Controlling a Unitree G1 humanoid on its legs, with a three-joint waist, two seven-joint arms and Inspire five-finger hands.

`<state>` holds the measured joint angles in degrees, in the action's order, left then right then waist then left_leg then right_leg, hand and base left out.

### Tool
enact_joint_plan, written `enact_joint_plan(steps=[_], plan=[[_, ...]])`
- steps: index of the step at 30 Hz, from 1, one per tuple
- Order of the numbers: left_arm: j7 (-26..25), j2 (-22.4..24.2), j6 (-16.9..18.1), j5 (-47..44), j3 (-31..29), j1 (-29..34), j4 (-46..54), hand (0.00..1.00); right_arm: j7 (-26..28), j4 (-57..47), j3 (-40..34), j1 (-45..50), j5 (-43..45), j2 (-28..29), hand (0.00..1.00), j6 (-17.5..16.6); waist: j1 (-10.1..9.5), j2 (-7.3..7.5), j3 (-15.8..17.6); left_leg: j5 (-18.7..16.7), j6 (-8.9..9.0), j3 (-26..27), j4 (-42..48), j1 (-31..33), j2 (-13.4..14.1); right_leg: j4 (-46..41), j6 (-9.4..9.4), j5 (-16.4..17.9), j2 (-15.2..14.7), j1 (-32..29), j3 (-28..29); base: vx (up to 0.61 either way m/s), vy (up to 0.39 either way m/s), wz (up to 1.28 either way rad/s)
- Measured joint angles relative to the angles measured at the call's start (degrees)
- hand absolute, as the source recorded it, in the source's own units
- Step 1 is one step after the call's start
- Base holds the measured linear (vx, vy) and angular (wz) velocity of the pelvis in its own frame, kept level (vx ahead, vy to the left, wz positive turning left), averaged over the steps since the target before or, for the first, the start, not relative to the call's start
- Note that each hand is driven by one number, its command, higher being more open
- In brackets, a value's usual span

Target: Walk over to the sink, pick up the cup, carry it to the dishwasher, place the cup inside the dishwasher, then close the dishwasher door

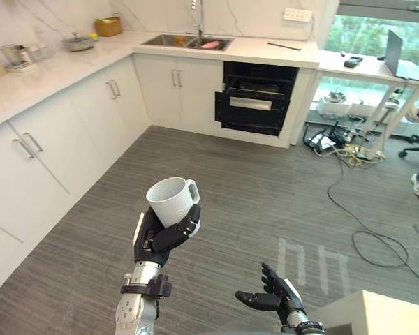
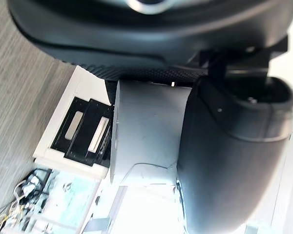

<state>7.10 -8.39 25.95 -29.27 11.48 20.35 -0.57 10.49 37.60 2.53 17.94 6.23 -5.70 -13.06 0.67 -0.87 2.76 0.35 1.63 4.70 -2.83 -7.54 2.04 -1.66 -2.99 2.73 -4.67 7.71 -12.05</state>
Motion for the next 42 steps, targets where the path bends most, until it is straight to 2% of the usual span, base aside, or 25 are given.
enact_joint_plan(steps=[3,6,9,11,12,14,15,18,22,23,24,26,27,29,30,31,32,33,34,35,36,37,38,40,42], plan=[[1.4,0.2,-0.8,-0.1,-0.1,0.0,0.2,0.0,-0.1,0.0,-1.3,1.0,-0.9,0.1,1.0,0.1,0.72,0.23,-0.2,-0.4,-0.28,6.0,1.7,1.8,0.9,-2.7,-0.89,2.0,-2.2,0.0,-4.7,-0.03,0.013,0.87],[3.2,0.6,-0.8,-1.4,-0.8,1.4,0.4,0.0,-0.5,0.0,-2.2,0.5,-0.8,-0.1,1.0,0.3,-0.65,0.21,-0.3,-0.1,-0.86,6.5,2.1,2.0,-0.6,-6.7,-2.18,4.2,-4.6,-1.4,-5.2,0.04,0.079,0.29],[3.4,1.6,-0.8,-2.1,-2.0,2.7,0.4,0.0,-0.3,-0.1,-2.2,-0.5,-0.9,-0.1,1.0,0.3,-1.3,0.86,-0.1,-3.8,-1.61,7.3,6.2,3.1,-2.2,-12.7,-3.32,7.1,-7.6,-3.5,-3.8,0.05,0.113,-0.09],[3.4,2.8,-0.8,-2.2,-1.9,2.7,0.6,0.0,-0.2,-0.1,-2.2,-0.5,-0.9,-0.6,1.0,0.4,-1.15,1.03,0.6,-7.4,-2.57,7.0,11.4,4.2,-2.5,-20.9,-3.41,8.2,-9.7,-6.1,-3.5,0.05,0.132,0.02],[3.3,3.4,-0.8,-2.1,-1.7,2.8,1.6,0.0,-0.1,-0.2,-2.2,-0.3,-0.9,-0.8,1.0,0.5,-0.97,1.15,1.1,-9.2,-3.24,6.8,14.2,4.4,-2.8,-29.3,-3.12,8.3,-11.6,-9.2,-3.4,0.06,0.172,0.12],[3.1,2.8,-0.8,-1.8,-1.5,2.9,4.5,0.0,-0.1,-1.2,-2.1,0.7,-0.9,-0.5,1.0,0.5,-0.68,2.28,1.7,-11.6,-4.95,5.7,17.1,4.0,-4.5,-40.7,-1.29,7.3,-14.7,-13.1,-2.0,0.08,0.149,0.25],[3.0,2.6,-0.4,-1.5,-1.3,2.9,5.4,0.0,-0.1,-1.2,-2.0,1.5,-0.9,-0.2,1.0,0.6,0.06,2.12,2.0,-12.5,-5.57,4.5,17.9,3.4,-4.9,-45.2,-0.51,8.6,-14.3,-15.5,1.0,0.09,0.056,0.37],[2.8,1.7,0.1,-1.6,-1.1,2.5,5.4,0.0,-0.2,-3.4,-1.5,3.0,-0.9,-0.1,1.0,0.2,0.43,2.15,2.1,-14.0,-6.16,1.9,18.0,2.2,-4.8,-42.3,-0.65,13.4,-9.8,-19.1,2.6,0.15,0.034,0.43],[2.6,0.2,0.1,-1.6,-0.4,2.3,5.1,0.0,0.8,-4.4,-1.1,3.1,-0.8,-0.3,1.0,-1.2,0.79,2.04,2.4,-17.0,-5.24,-0.7,18.5,0.2,-3.8,-33.0,-1.1,12.0,-4.9,-25.1,3.0,0.27,-0.053,0.44],[2.9,-0.6,0.7,-1.6,-0.1,2.3,4.3,0.0,1.7,-4.9,-1.0,3.3,-0.8,-0.2,1.0,-1.8,1.33,2.06,2.3,-20.4,-3.88,-2.7,21.3,-0.6,-2.9,-28.4,0.21,8.8,-3.3,-26.4,3.7,0.36,-0.129,0.6],[3.2,-0.7,0.8,-1.7,0.1,2.4,3.8,0.0,2.0,-5.1,-1.0,3.6,-0.8,-0.3,1.0,-2.0,1.53,2.08,2.3,-21.8,-3.37,-3.5,22.4,-1.1,-2.8,-27.9,1.31,7.6,-3.3,-26.5,3.7,0.4,-0.151,0.6],[3.8,-0.1,0.9,-1.8,0.1,3.2,2.4,0.0,2.4,-5.6,-0.9,4.3,-0.7,-1.1,1.0,-2.2,1.69,1.38,1.8,-24.2,-1.75,-4.4,23.0,-4.3,-1.5,-30.8,2.75,4.5,-2.7,-25.2,3.0,0.49,-0.151,0.32],[4.3,0.9,1.0,-3.3,0.3,4.9,2.3,0.0,2.8,-7.1,-0.5,4.6,-0.6,-1.9,1.0,-1.9,2.24,0.13,1.4,-24.4,-1.07,-3.0,29.1,-4.2,0.5,-33.3,2.32,7.8,-1.7,-23.5,1.5,0.7,-0.19,0.27],[4.5,2.4,1.4,-3.7,0.8,5.6,2.3,0.0,2.9,-9.2,-0.3,4.8,-0.6,-2.8,1.0,-1.9,2.2,-1.05,1.3,-21.8,-0.65,-1.9,39.7,-0.4,3.2,-33.5,2.75,8.4,-0.5,-21.4,0.3,0.57,-0.175,0.08],[4.5,3.6,2.0,-3.5,0.8,5.6,2.7,0.0,3.3,-10.6,0.4,4.8,-0.7,-3.2,1.0,-1.8,1.64,-1.58,1.7,-14.5,-1.65,1.6,50.7,4.0,6.3,-31.9,3.46,10.8,1.3,-18.3,0.5,0.54,-0.18,-0.13],[4.5,4.0,2.4,-3.4,0.8,5.6,2.8,0.0,3.4,-10.9,0.7,4.7,-0.7,-3.1,1.0,-1.8,1.6,-1.71,1.9,-10.1,-2.23,3.1,55.2,5.7,7.9,-30.6,3.84,12.1,2.2,-16.4,0.7,0.54,-0.168,-0.19],[4.5,4.4,2.8,-3.3,0.9,5.6,2.9,0.0,3.2,-10.9,0.9,4.4,-0.6,-2.9,1.0,-1.8,1.28,-1.6,2.4,-9.9,-2.22,4.2,61.0,8.0,10.2,-28.6,5.23,13.6,3.3,-13.4,1.0,0.51,-0.139,-0.15],[4.6,4.4,2.8,-3.3,1.3,5.4,2.9,0.0,2.7,-10.8,1.2,4.3,-0.6,-2.7,1.0,-1.8,1.17,-1.96,2.3,-13.1,-2.48,4.5,65.1,11.3,11.2,-26.2,6.14,14.9,4.2,-10.2,1.2,0.49,-0.093,-0.2],[4.7,4.3,2.8,-3.2,1.3,5.1,2.9,0.0,2.3,-10.5,1.2,3.9,-0.1,-3.2,1.0,-1.8,1.06,-1.86,2.3,-16.0,-2.71,5.6,64.8,14.4,10.8,-23.8,6.34,15.7,4.2,-7.6,1.9,0.56,-0.075,-0.23],[4.7,4.2,2.8,-3.2,1.2,4.9,2.9,0.0,2.0,-10.3,1.2,3.6,0.7,-3.4,1.0,-1.8,0.8,-1.85,2.3,-17.4,-2.51,6.5,63.2,16.0,10.5,-22.5,6.31,15.8,4.0,-6.3,2.2,0.57,-0.026,-0.29],[4.7,4.2,2.8,-3.2,1.2,4.0,2.9,0.0,1.5,-9.7,1.1,2.8,1.7,-3.5,1.0,-1.8,0.12,-1.58,2.3,-19.7,-2.09,8.2,55.3,19.6,8.3,-19.1,6.08,15.9,3.2,-3.2,3.1,0.49,0.009,-0.23],[4.7,4.2,2.8,-3.2,1.2,3.6,3.0,0.0,1.4,-9.7,0.9,2.6,1.7,-3.8,1.0,-1.8,-0.08,-1.42,2.4,-19.8,-1.92,8.4,50.9,20.8,7.0,-17.9,5.97,15.9,2.5,-2.0,3.3,0.52,0.066,-0.24],[4.7,4.2,2.6,-3.2,1.1,2.9,3.0,0.0,1.2,-9.7,0.6,2.3,1.7,-4.3,1.0,-1.8,-0.87,-1.07,2.5,-18.6,-0.91,8.3,40.4,22.3,4.0,-16.2,4.89,15.4,0.8,0.2,3.7,0.51,0.112,-0.22],[4.7,4.2,2.0,-3.2,0.8,3.0,4.4,0.0,0.6,-9.4,0.4,2.1,1.7,-4.9,1.0,-1.8,-1.74,-1.07,2.6,-13.5,0.67,7.6,28.1,23.9,1.7,-14.8,4.21,15.0,-0.5,3.0,4.6,0.52,0.147,-0.34],[4.5,3.9,1.7,-3.3,-0.1,3.2,7.3,0.0,0.3,-7.3,0.6,1.0,1.6,-5.1,1.0,-1.8,-3.37,-0.95,2.4,-1.4,1.56,6.9,20.9,24.8,1.2,-13.4,2.42,16.5,-1.6,7.3,8.6,0.56,0.237,-0.67]])
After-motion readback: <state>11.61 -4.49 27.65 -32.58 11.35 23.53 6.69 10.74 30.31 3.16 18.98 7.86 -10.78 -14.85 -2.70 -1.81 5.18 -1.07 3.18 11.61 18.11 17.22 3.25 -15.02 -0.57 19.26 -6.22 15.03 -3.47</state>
